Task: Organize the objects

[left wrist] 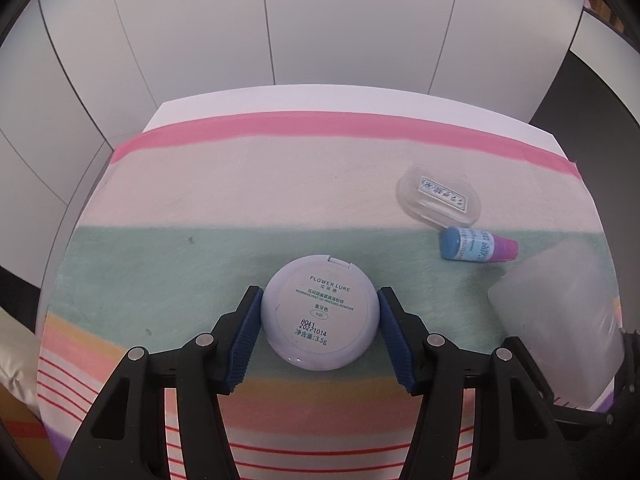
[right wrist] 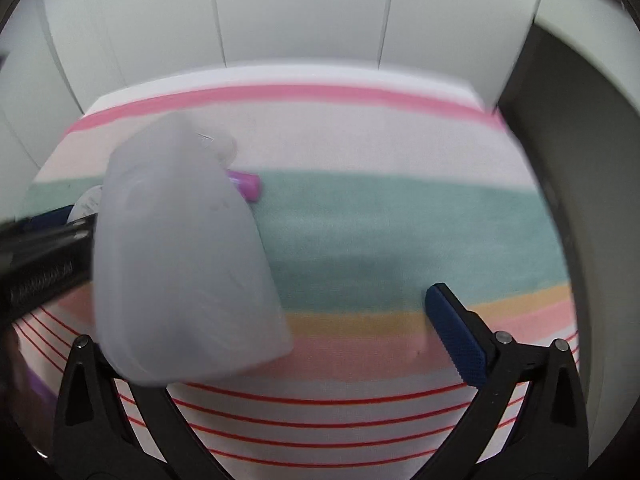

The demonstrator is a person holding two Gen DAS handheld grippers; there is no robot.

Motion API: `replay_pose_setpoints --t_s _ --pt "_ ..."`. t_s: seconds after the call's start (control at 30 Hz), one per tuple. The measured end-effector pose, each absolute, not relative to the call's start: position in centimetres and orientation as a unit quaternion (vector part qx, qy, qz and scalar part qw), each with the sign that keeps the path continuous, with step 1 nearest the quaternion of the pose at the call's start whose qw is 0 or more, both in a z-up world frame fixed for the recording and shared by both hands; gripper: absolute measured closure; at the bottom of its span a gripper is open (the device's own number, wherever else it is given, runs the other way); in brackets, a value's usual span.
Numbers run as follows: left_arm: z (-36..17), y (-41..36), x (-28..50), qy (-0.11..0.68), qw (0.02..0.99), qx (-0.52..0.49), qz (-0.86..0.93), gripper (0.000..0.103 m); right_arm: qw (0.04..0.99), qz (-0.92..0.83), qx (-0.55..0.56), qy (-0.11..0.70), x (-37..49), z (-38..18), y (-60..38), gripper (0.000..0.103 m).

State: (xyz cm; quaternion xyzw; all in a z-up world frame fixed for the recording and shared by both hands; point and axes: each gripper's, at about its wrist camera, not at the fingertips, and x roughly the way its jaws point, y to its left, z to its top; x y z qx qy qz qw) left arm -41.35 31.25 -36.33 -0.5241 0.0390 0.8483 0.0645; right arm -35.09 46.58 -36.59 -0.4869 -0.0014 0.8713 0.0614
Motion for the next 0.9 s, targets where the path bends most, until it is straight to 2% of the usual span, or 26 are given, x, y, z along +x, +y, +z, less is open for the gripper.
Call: replay_pose_setpoints --t_s 0.03,0.07,0.1,0.13,0.17,0.2,0.27,0.37,0.43,0.47,0.5,0.63,0.9 --pt "-36.3 31.1 -41.3 0.04 0.063 -0.524 0.848 0.044 0.059 0.874 -0.482 0.0 -34.9 -36.6 46.5 0.004" --pt "-36.3 31.0 -41.2 0.04 0.061 -0.524 0.849 0.044 0.046 0.874 -0.483 0.016 -34.9 -36.6 46.8 0.016" --pt "-36.3 30.9 -41.2 0.041 0.06 -0.524 0.849 0.044 0.045 0.875 -0.481 0.019 -34.9 -36.4 46.8 0.035" --pt "-36.3 30.8 -41.1 0.041 0.058 -0.524 0.849 0.044 0.043 0.877 -0.479 0.016 -34.9 -36.2 46.8 0.047" --pt "-36.3 30.7 -41.0 0.042 0.057 -0.525 0.848 0.044 0.043 0.875 -0.482 0.013 -35.1 -36.0 46.7 0.069" --pt "-36.2 30.6 -40.9 0.042 0.055 -0.526 0.848 0.044 0.043 0.873 -0.486 0.013 -35.3 -35.9 46.7 0.077" --pt "-36.1 30.5 -40.8 0.042 0.054 -0.527 0.847 0.044 0.045 0.869 -0.493 0.016 -35.5 -35.9 47.0 0.079" --pt "-36.0 30.4 -40.5 0.045 0.056 -0.527 0.847 0.044 0.046 0.87 -0.49 0.025 -34.6 -35.4 46.5 0.078" --pt "-36.2 30.3 -40.4 0.048 0.056 -0.529 0.845 0.044 0.047 0.869 -0.491 0.041 -34.5 -35.2 47.2 0.048" --pt "-36.2 30.2 -40.3 0.047 0.057 -0.528 0.846 0.044 0.051 0.869 -0.49 0.052 -34.3 -35.2 47.7 0.02" --pt "-36.2 30.2 -40.2 0.048 0.056 -0.528 0.846 0.044 0.057 0.871 -0.483 0.065 -33.5 -34.9 47.8 0.009" --pt "-36.3 30.0 -40.5 0.04 0.057 -0.528 0.847 0.044 0.031 0.885 -0.449 0.12 -32.6 -33.7 49.0 0.008" --pt "-36.3 29.8 -40.8 0.035 0.062 -0.53 0.845 0.044 0.007 0.887 -0.451 0.096 -33.1 -32.9 46.7 0.008"
